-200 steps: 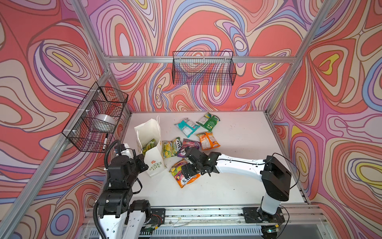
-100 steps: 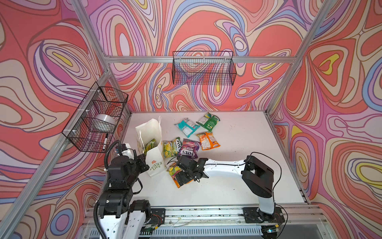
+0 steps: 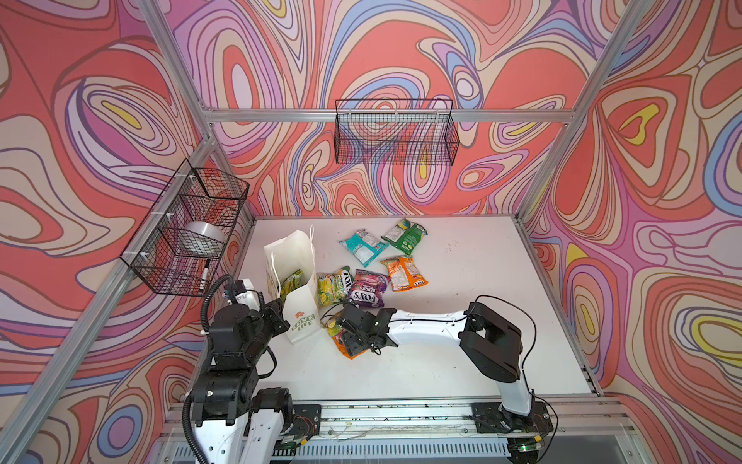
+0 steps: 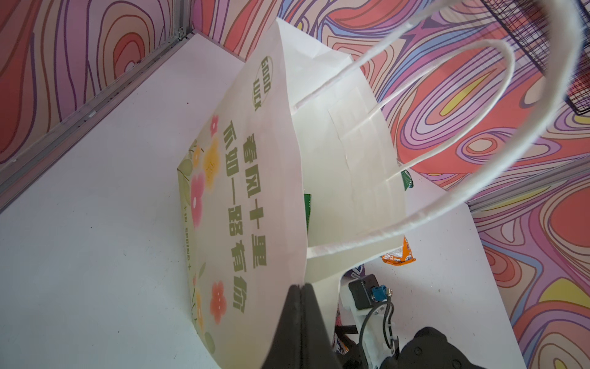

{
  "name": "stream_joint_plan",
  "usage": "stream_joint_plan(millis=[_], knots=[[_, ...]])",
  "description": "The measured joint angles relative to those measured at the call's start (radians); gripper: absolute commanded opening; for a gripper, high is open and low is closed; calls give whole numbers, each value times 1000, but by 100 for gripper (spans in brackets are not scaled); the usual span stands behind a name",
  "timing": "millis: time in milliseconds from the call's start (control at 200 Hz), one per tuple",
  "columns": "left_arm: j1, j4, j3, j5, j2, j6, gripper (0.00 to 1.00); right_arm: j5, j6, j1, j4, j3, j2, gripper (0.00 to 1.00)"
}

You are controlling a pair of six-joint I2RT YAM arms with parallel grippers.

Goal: Place the snacks into the paper bag
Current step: Pick up the snack at the center of the table.

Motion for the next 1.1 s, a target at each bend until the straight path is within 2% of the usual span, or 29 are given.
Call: stream_joint_plan(millis=[140, 250, 486, 731, 937, 1097], knots=[[20, 7, -3, 26, -1, 0, 0, 8, 6, 0, 24, -27, -19, 42], [43, 9, -5, 50, -1, 0, 0, 8, 8, 0, 19, -23, -20, 33], [45, 23, -9, 92, 29, 0, 0, -2, 21, 0, -98, 34, -20, 26], [45, 44, -9, 116, 63, 1, 0, -1, 81, -1, -130, 18, -42, 12], [45, 42, -9, 120, 56, 3, 0, 37, 161, -1, -114, -147, -214, 8], [45, 30, -9, 121, 27, 4, 0, 102, 195, -1, -105, -187, -354, 6]])
